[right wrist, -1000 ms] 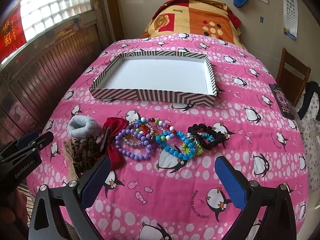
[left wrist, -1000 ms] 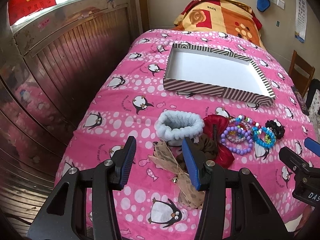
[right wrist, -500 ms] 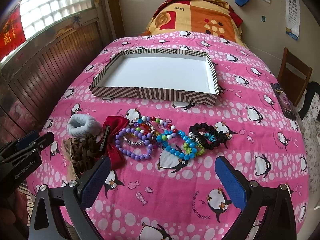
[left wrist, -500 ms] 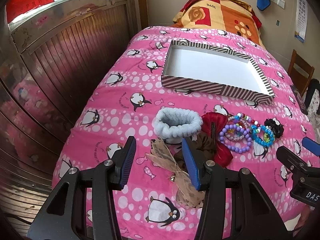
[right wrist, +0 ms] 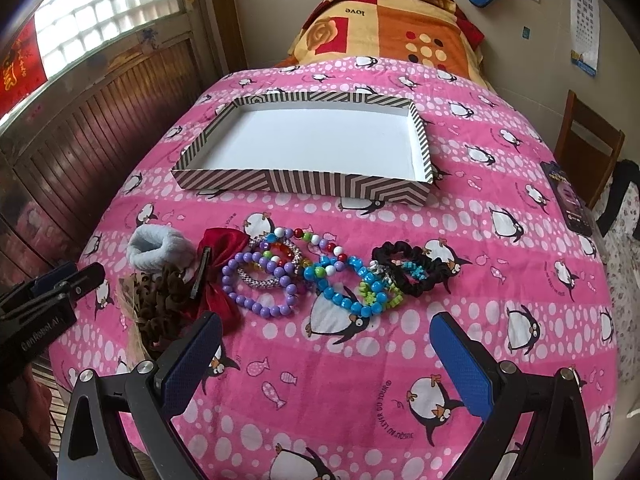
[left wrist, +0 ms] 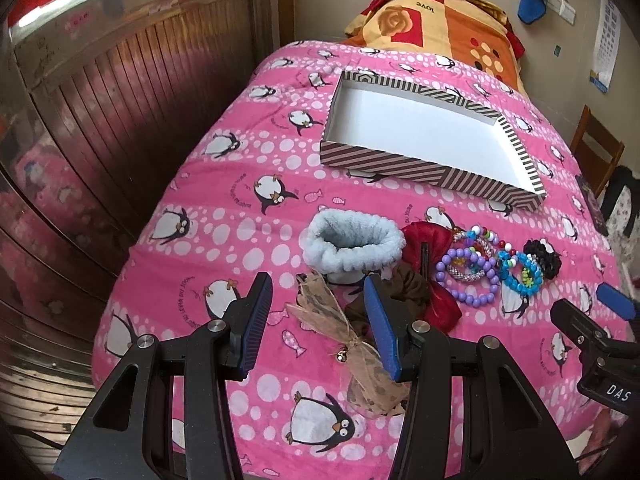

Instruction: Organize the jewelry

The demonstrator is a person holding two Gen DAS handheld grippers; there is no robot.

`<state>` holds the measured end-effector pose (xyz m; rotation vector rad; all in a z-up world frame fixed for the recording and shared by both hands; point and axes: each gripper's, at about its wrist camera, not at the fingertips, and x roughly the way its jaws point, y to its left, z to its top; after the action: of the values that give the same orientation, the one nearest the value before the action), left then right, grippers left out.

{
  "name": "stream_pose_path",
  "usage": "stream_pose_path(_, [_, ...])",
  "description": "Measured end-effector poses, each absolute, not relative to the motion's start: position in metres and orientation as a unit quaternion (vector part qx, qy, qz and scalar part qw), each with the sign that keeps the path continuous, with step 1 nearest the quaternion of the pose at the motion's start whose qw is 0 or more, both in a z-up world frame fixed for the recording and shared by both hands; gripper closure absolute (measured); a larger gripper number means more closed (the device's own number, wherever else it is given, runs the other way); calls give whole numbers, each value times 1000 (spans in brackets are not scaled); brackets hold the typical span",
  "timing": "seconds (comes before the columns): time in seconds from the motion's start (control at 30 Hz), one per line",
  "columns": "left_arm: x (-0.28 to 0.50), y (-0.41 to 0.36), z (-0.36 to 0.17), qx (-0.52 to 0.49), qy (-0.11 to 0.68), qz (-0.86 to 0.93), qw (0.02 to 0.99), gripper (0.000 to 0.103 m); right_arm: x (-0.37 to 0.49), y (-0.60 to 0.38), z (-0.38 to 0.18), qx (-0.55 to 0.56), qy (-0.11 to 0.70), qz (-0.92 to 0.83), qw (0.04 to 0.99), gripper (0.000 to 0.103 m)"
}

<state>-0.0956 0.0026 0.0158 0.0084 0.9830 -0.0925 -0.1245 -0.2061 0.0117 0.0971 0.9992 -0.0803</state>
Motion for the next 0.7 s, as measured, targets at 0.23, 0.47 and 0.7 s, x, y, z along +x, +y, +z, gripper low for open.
stream_pose_path(0.23, [-85,23,14,-5,486,-64,872,56,-125,-212,8,50,483,-36,873,0])
stream_pose_path(0.47, [-63,37,6,-49,511,-79,854,50,-122,-226,7,58,485,-34,872,0])
stream_pose_path(0.7, [-36,30,-3,-48,530,-103,841,45,-122,-251,7,71,487,-45,869,0])
